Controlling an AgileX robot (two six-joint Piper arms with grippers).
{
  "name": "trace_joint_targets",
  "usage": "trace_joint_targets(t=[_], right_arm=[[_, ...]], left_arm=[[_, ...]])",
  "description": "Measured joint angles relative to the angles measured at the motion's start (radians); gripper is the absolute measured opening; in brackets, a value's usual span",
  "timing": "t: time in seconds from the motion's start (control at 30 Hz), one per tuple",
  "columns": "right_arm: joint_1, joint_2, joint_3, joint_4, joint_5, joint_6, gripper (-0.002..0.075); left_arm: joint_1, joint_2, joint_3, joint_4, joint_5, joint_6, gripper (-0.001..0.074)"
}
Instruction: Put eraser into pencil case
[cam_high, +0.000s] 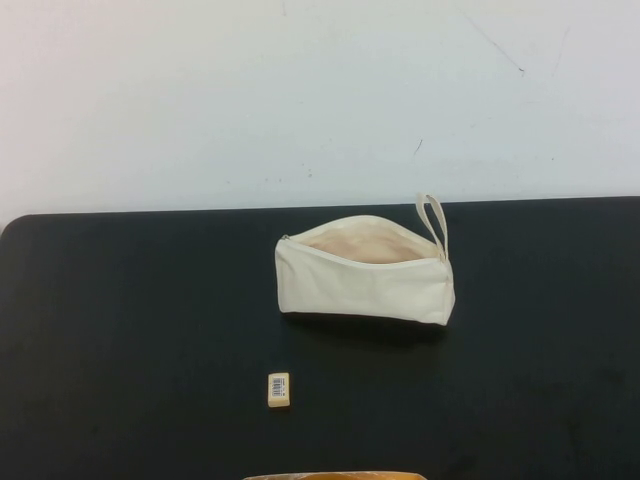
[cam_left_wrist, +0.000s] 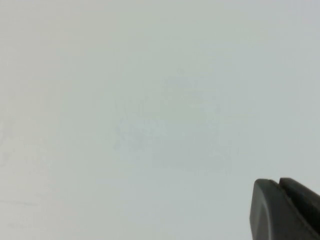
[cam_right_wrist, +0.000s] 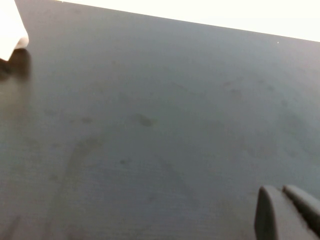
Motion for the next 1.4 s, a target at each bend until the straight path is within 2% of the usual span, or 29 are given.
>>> trace_joint_targets(t=[0.1, 0.2, 0.37, 0.63, 0.83, 1.03, 1.13, 1.23, 1.4], right_arm=[[0.0, 0.0, 0.0, 0.0, 0.0, 0.0, -0.0001], [0.0, 0.0, 0.0, 0.0, 0.0, 0.0, -0.0001], [0.0, 0.0, 0.0, 0.0, 0.0, 0.0, -0.0001], [0.0, 0.0, 0.0, 0.0, 0.0, 0.0, -0.0001], [0.0, 0.0, 0.0, 0.0, 0.0, 0.0, -0.0001], [0.0, 0.0, 0.0, 0.0, 0.0, 0.0, -0.0001], [0.0, 0.0, 0.0, 0.0, 0.0, 0.0, -0.0001], [0.0, 0.0, 0.0, 0.0, 0.0, 0.0, -0.0001], [0.0, 0.0, 0.0, 0.0, 0.0, 0.0, -0.0001]], left_arm=[[0.0, 0.03, -0.172, 0.0, 0.2, 0.024, -0.0001], [0.0, 0.153, -0.401, 0.0, 0.434, 0.028, -0.0001], [0.0, 0.319, -0.642, 0.008, 0.713, 0.105, -0.0001], [0.0, 0.547, -0.617, 0.016, 0.869, 0.158, -0.0001], [0.0, 0.756, -0.615, -0.125, 1.075, 0.214, -0.0001], [-0.002, 0.995, -0.708, -0.288, 1.265, 0.25, -0.0001], [-0.044, 1.098, -0.755, -0.386, 1.301, 0.325, -0.0001], [-0.139, 1.182, -0.798, -0.411, 1.287, 0.356, -0.0001], [-0.324, 1.324, -0.847, -0.224, 1.177, 0.162, -0.0001]])
